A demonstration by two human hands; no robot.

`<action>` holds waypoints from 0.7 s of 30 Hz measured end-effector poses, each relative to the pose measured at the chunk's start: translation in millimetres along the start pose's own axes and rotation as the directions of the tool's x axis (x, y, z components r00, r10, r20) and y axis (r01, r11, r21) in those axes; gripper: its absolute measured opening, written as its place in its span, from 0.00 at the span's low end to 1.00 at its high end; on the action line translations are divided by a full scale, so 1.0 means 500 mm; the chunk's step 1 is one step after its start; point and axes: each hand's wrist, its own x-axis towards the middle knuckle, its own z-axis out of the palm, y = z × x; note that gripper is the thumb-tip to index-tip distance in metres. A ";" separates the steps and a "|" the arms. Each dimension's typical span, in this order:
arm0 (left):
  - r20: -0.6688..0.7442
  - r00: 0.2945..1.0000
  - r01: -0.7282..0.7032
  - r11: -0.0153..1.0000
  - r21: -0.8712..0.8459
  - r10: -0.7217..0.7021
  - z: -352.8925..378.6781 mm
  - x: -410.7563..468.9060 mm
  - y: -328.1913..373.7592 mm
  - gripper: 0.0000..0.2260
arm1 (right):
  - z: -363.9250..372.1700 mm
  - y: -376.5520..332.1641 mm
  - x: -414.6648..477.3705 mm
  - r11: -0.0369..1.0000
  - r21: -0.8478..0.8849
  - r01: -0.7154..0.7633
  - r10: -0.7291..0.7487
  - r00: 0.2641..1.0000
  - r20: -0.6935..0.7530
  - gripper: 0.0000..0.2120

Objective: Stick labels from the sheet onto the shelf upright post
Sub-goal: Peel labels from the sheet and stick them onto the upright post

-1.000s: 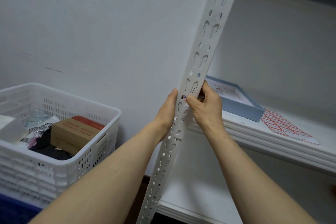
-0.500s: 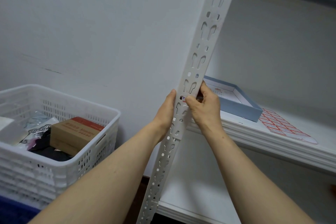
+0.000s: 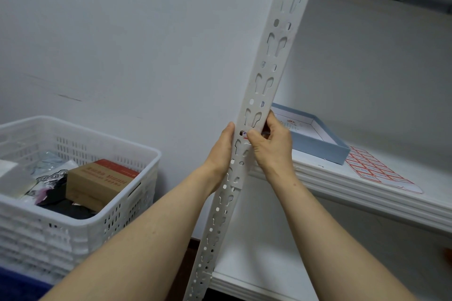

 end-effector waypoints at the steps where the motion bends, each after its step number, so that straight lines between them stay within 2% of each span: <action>1: -0.003 1.000 -0.001 1.000 0.001 0.001 0.001 -0.002 0.002 0.24 | 0.001 0.000 0.000 1.000 -0.004 -0.002 0.002 1.000 0.000 0.16; 5: -0.019 1.000 -0.001 1.000 0.023 0.001 0.002 -0.003 0.003 0.24 | -0.003 0.004 -0.001 0.999 -0.039 0.010 -0.010 1.000 0.001 0.16; 8: -0.037 0.999 0.019 0.999 0.050 -0.017 0.000 -0.002 0.000 0.25 | -0.021 0.009 0.004 0.997 -0.073 0.009 -0.008 1.000 0.016 0.22; 13: -0.045 0.999 0.020 0.996 0.090 -0.016 -0.003 -0.002 -0.001 0.26 | -0.066 -0.011 0.002 0.964 0.226 -0.142 0.106 0.981 0.165 0.23; 16: -0.090 0.995 0.043 0.995 0.090 -0.035 0.002 -0.007 0.004 0.25 | -0.106 -0.014 0.009 0.909 0.342 -0.239 0.220 0.971 0.096 0.18; 18: -0.212 0.976 0.068 0.991 0.113 -0.043 0.015 -0.019 0.018 0.26 | -0.133 -0.018 0.020 0.871 0.402 -0.282 0.282 0.958 0.061 0.12; 19: -0.331 0.944 0.061 0.984 0.166 -0.003 0.020 -0.020 0.022 0.25 | -0.144 -0.022 0.027 0.848 0.436 -0.302 0.308 0.949 0.057 0.09; 21: -0.573 0.787 0.006 0.926 0.377 0.228 0.027 -0.022 0.036 0.22 | -0.166 -0.032 0.040 0.792 0.507 -0.340 0.355 0.932 0.072 0.07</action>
